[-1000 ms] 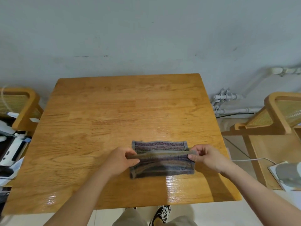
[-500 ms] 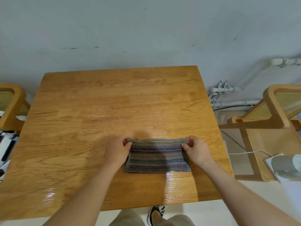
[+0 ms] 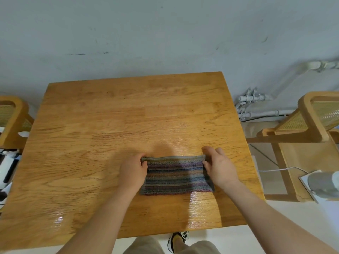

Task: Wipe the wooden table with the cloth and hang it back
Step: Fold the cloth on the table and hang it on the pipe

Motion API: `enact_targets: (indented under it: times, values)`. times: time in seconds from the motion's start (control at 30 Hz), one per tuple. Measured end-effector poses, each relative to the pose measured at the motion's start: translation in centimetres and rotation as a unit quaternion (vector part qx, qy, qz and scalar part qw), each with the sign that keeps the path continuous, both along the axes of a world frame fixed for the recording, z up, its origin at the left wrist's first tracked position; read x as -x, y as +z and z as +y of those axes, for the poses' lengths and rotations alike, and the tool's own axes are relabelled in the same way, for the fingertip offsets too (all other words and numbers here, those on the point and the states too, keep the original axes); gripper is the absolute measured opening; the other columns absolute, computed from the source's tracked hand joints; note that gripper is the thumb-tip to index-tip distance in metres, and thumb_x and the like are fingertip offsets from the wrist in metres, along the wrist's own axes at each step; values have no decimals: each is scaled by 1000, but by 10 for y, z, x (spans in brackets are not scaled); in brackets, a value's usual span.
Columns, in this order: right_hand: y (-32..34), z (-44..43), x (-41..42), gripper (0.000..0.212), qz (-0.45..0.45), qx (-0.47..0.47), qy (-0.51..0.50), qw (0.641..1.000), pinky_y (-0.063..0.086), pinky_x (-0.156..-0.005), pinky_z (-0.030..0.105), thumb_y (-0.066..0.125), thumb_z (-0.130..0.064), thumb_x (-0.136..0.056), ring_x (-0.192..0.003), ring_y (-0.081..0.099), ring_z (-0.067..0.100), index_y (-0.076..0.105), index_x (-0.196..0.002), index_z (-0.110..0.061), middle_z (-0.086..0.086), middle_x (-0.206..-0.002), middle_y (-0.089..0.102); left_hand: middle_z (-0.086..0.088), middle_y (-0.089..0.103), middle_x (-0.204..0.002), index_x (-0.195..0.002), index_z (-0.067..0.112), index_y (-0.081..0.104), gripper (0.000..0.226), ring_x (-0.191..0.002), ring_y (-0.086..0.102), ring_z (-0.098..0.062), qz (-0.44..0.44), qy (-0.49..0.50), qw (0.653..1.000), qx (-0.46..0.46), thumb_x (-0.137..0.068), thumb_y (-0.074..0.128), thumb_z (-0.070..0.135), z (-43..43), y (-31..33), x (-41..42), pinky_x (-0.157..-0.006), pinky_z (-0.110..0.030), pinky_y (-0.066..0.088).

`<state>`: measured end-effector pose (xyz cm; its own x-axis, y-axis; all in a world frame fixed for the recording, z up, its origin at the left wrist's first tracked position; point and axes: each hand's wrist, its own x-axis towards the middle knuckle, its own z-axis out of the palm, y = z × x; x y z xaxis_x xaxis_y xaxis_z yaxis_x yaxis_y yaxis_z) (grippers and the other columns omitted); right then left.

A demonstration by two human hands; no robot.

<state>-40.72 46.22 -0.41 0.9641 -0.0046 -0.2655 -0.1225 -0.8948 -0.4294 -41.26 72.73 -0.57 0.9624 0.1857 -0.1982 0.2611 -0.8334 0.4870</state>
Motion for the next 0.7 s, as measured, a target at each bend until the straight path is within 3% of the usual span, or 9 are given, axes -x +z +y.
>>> enact_targets:
  times: [0.13, 0.27, 0.33, 0.43, 0.53, 0.6, 0.7]
  values:
    - [3, 3, -2, 29, -10, 63, 59, 996, 52, -83, 37, 56, -20, -95, -111, 53, 25, 58, -123, -21, 2, -116, 53, 7, 54, -94, -96, 22, 60, 8, -88, 55, -13, 13, -13, 1000, -23, -88, 62, 19, 1, 7, -4, -76, -25, 45]
    - [13, 3, -6, 16, 18, 68, 90, 993, 44, -71, 29, 57, -5, -88, -96, 55, 23, 54, -89, -21, -2, -94, 55, 15, 56, -82, -87, 28, 58, 13, -77, 54, -5, 52, -30, 998, -4, -86, 66, 17, 5, 16, 1, -62, -18, 38]
    - [17, -5, -10, 24, 66, 16, 82, 994, 48, -67, 31, 58, -2, -85, -85, 58, 23, 50, -82, -23, -3, -84, 56, 16, 59, -85, -88, 31, 60, 16, -80, 55, -5, 71, -31, 997, 23, -84, 68, 18, 11, 21, 4, -66, -17, 40]
    - [32, -21, -6, 21, 136, -49, 79, 986, 42, -67, 24, 63, -3, -87, -80, 57, 17, 60, -96, -22, -7, -82, 57, 19, 61, -98, -99, 37, 67, 22, -95, 55, -4, 144, -74, 985, 54, -84, 70, 22, 20, 36, 5, -86, -22, 44]
    - [56, -35, 0, 19, 197, -32, 110, 974, 39, -60, 19, 67, -10, -87, -78, 60, 11, 68, -81, -27, -10, -80, 66, 18, 66, -95, -85, 42, 69, 17, -94, 59, -5, 169, -116, 975, 89, -82, 72, 25, 23, 57, 3, -79, -23, 44]
    - [76, -47, 6, 25, 224, -44, 94, 969, 38, -56, 18, 68, -10, -86, -75, 59, 9, 65, -72, -30, -15, -74, 63, 12, 69, -94, -82, 32, 72, 11, -94, 61, -9, 157, -105, 972, 140, -80, 74, 22, 18, 77, 1, -82, -28, 46]
    - [106, -59, 18, 28, 239, -41, 76, 967, 42, -64, 21, 71, -6, -82, -75, 58, 9, 64, -69, -30, -17, -72, 61, 3, 72, -91, -80, 25, 72, 13, -86, 64, -18, 124, -151, 954, 227, -82, 72, 12, 1, 112, -1, -84, -32, 48]
